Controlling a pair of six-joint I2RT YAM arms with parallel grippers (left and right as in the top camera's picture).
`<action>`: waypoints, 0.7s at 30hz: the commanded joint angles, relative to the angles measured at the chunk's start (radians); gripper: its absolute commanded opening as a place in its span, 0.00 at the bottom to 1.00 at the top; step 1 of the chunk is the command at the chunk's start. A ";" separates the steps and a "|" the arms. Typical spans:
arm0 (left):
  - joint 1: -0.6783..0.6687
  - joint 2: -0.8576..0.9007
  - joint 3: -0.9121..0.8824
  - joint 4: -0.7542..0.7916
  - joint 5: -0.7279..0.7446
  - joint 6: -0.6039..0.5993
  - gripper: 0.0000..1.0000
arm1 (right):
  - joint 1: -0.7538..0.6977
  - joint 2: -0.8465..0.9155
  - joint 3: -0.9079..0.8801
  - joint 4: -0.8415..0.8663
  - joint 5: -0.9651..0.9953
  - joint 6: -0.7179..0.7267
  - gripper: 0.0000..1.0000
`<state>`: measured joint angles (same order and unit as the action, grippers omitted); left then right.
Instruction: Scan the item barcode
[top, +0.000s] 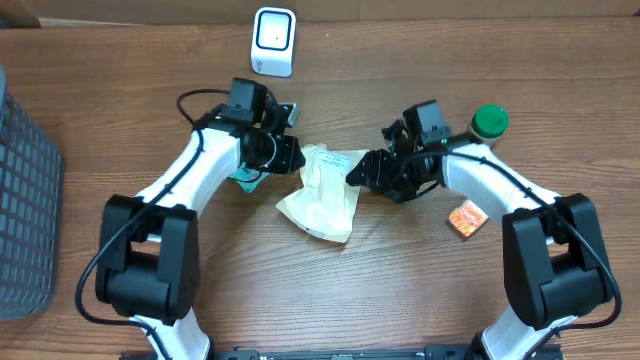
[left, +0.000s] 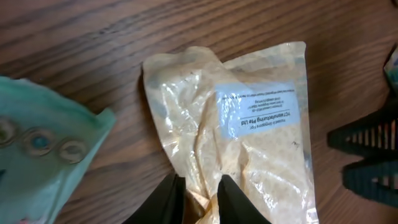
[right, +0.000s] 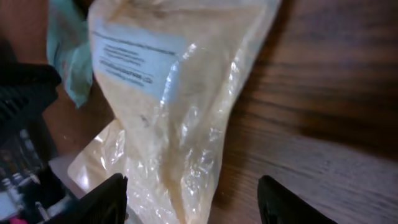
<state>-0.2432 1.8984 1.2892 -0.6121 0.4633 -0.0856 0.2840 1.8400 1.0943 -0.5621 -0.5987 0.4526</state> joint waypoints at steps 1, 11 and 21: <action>-0.022 0.031 0.003 0.026 -0.003 0.065 0.21 | 0.023 0.003 -0.077 0.107 -0.010 0.182 0.63; -0.039 0.136 0.003 0.020 -0.025 0.056 0.19 | 0.164 0.006 -0.143 0.386 0.068 0.338 0.48; -0.027 0.154 0.003 -0.016 -0.063 0.056 0.13 | 0.147 0.000 -0.118 0.392 -0.018 0.208 0.14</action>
<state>-0.2752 2.0300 1.2892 -0.6109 0.4419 -0.0483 0.4557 1.8416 0.9565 -0.1734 -0.5400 0.7582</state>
